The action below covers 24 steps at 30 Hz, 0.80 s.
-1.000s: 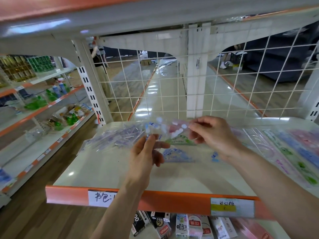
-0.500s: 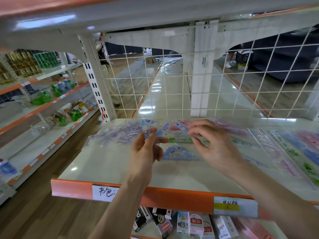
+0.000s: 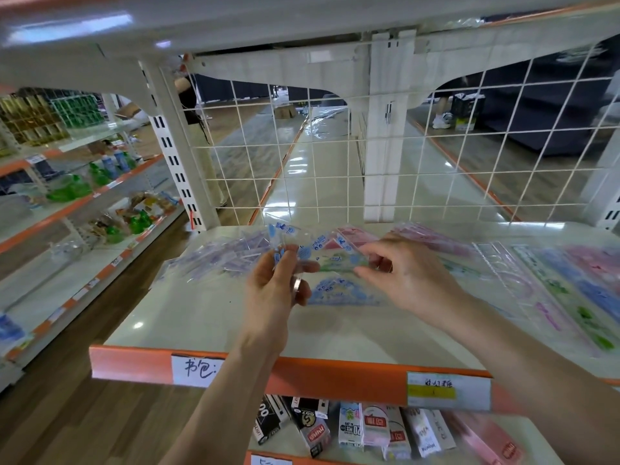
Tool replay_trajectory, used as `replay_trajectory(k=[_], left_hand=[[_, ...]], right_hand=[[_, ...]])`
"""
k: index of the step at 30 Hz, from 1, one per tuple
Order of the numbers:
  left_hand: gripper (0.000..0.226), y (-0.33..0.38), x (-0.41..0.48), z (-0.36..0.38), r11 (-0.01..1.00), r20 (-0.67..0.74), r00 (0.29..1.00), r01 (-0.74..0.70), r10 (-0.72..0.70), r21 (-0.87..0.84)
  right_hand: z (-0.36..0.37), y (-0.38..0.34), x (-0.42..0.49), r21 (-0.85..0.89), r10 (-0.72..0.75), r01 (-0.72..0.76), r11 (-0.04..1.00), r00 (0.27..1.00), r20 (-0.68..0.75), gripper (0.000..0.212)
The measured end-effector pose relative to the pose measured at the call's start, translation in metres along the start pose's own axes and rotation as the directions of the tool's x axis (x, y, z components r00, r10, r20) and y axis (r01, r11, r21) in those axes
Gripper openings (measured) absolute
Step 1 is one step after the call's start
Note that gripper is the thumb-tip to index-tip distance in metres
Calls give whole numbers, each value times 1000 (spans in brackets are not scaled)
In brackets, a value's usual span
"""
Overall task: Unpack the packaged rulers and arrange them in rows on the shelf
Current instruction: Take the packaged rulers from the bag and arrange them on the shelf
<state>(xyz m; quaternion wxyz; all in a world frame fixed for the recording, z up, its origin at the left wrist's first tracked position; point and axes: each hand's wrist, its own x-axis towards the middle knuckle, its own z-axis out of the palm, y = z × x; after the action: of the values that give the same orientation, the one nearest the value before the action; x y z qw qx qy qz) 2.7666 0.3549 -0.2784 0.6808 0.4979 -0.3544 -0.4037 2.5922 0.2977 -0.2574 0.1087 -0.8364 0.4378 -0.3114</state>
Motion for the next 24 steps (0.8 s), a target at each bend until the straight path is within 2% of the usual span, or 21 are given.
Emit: replay_trajectory(k=[6, 10, 15, 20, 22, 24], left_hand=[[17, -5, 6, -3, 1000, -206, 979, 14, -13, 1], [14, -7, 10, -4, 1000, -264, 965, 16, -10, 19], [13, -6, 9, -2, 1000, -237, 971, 20, -18, 2], [14, -4, 6, -3, 998, -181, 983, -33, 42, 51], [11, -4, 5, -3, 999, -128, 991, -33, 38, 39], [7, -3, 4, -2, 1000, -68, 997, -25, 25, -4]], right_hand=[[-7, 13, -2, -61, 143, -139, 988, 987, 76, 26], [-3, 10, -4, -140, 209, -187, 972, 964, 166, 31], [7, 2, -3, -165, 208, -171, 971, 949, 239, 36], [10, -2, -2, -222, 195, -135, 966, 941, 276, 42], [6, -6, -3, -127, 159, -133, 983, 960, 230, 30], [5, -13, -3, 63, 107, -122, 990, 973, 204, 21]])
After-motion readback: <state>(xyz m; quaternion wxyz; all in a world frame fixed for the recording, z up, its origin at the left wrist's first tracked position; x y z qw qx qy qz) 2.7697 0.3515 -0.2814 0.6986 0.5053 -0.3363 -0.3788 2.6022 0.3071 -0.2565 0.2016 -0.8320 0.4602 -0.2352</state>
